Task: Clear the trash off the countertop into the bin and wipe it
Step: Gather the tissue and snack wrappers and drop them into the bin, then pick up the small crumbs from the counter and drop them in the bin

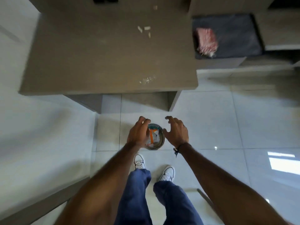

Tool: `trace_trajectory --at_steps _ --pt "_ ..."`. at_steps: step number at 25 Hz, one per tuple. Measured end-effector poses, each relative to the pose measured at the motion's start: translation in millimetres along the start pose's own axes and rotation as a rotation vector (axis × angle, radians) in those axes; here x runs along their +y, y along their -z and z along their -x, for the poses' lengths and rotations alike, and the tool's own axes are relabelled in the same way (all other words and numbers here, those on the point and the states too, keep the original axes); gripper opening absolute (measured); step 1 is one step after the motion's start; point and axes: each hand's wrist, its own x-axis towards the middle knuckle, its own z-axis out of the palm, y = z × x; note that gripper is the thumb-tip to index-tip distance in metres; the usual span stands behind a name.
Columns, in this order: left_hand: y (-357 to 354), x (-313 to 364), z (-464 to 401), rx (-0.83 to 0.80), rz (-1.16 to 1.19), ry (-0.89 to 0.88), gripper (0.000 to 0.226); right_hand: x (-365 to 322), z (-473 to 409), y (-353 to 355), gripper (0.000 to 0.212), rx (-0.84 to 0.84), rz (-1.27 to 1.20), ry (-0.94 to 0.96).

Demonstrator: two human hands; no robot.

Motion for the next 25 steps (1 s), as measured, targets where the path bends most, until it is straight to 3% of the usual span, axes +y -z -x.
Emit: trace_trajectory --at_steps 4,9,18,25 --pt "93 42 -10 0.227 -0.020 -0.089 0.031 -59 -13 90 0.048 0.193 0.033 0.128" --pt "173 44 -68 0.334 -0.015 -0.112 0.035 -115 -72 153 0.048 0.229 0.003 0.228" --pt "225 -5 -272 0.121 -0.065 -0.155 0.050 -184 -274 166 0.042 0.188 -0.074 0.036" --pt "237 -15 -397 0.025 -0.146 -0.306 0.059 -201 -369 149 0.026 0.116 0.074 -0.065"
